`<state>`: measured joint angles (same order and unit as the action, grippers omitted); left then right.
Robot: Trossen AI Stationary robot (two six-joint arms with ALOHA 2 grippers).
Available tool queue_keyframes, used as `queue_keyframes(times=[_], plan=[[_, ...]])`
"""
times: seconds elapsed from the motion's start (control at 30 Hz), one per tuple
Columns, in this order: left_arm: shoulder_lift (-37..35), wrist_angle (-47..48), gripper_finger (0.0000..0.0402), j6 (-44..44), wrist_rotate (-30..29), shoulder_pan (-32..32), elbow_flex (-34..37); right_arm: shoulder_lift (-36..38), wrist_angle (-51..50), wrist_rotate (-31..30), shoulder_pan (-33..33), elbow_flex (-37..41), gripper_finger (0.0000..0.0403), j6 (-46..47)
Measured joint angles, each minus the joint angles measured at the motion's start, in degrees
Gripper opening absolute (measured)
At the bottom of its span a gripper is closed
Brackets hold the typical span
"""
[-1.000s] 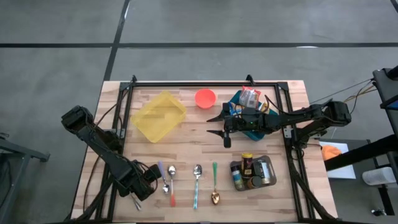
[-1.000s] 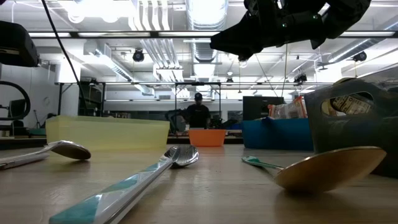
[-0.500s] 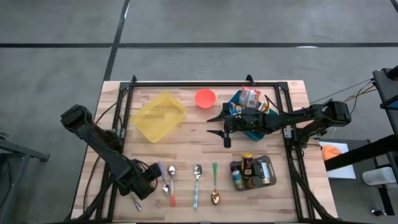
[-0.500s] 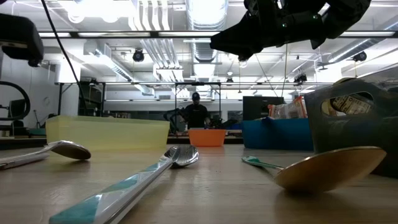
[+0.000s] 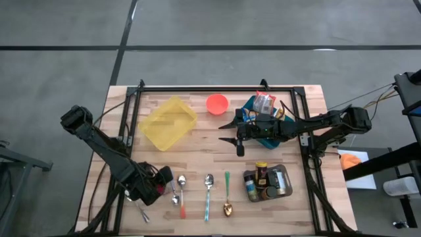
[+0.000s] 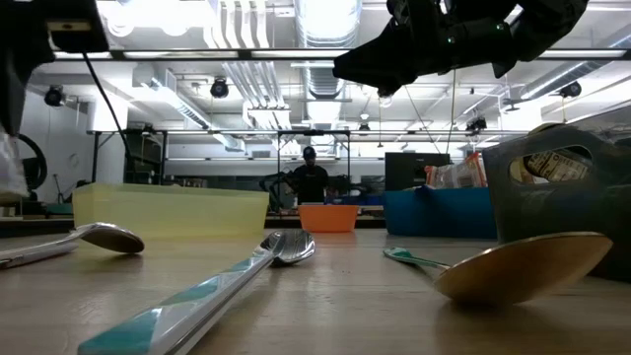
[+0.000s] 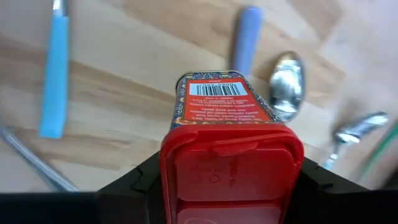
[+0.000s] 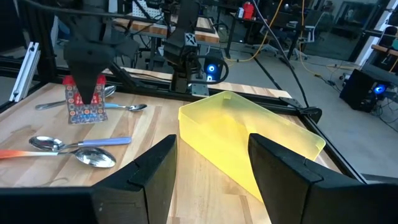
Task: Pick & Place Food Item
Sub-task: Put the red seasoning can into the black bin
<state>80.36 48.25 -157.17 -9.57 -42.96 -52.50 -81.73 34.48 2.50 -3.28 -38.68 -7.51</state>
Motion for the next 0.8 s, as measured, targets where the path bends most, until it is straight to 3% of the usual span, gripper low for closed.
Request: queue_keyframes(times=[0.2, 0.33, 0.6, 0.8], plan=[[-3.8, 0.14, 0.0204, 4.91, -2.63, 1.63, -0.19, 0.0, 0.0, -0.01, 0.01, 0.0, 0.0196, -0.01], [-4.57, 1.32, 0.0205, 11.45, -8.91, 3.6, -0.21, 0.0, -0.01, -0.02, 0.01, 0.0, 0.0196, -0.02], [-4.55, 0.0, 0.0207, 26.25, -13.59, 11.45, -0.21, 0.0, 0.01, -0.01, 0.02, 0.0, 0.0196, -0.02], [-4.5, -6.28, 0.0208, 40.23, -8.75, 21.33, -0.21, 0.0, 0.02, 0.0, 0.01, 0.0, 0.0196, -0.01]])
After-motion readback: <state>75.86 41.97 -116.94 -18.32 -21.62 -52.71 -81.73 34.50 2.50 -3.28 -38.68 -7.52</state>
